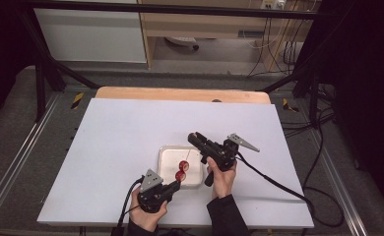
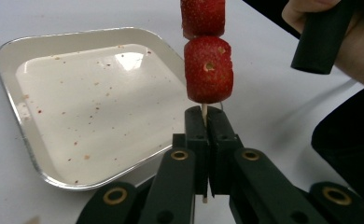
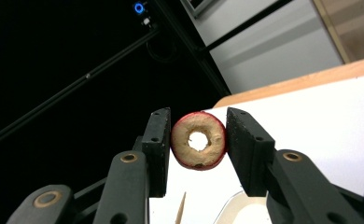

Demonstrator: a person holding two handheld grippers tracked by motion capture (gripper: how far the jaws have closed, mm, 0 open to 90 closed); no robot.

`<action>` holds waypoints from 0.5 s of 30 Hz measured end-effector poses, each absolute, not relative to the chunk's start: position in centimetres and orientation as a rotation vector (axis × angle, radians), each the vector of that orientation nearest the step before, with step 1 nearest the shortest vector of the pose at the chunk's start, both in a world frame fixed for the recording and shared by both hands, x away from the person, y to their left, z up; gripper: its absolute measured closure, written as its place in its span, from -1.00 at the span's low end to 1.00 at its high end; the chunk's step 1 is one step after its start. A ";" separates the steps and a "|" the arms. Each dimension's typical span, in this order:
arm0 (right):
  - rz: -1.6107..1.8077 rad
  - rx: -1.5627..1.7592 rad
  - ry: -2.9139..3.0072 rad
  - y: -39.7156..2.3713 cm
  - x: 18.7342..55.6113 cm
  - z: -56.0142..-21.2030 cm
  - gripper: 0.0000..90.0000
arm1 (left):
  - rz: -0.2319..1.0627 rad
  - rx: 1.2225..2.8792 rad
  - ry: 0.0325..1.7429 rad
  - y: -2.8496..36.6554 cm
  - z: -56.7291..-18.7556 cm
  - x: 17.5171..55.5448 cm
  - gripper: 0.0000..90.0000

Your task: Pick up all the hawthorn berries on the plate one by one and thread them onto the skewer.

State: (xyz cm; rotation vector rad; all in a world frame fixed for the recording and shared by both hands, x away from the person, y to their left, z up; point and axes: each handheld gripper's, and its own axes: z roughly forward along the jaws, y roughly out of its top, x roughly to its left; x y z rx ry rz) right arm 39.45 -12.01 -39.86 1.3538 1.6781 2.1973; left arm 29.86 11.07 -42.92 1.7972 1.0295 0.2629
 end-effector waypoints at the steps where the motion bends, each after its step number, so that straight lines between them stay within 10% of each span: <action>1: 2.200 1.346 1.668 -12.0 39.4 -39.9 0.37 | 0.249 1.793 1.034 11.0 -42.9 29.9 0.96; 15: 2.252 1.302 1.566 -11.3 38.8 -40.6 0.37 | 0.239 1.734 1.066 10.4 -42.8 30.0 0.96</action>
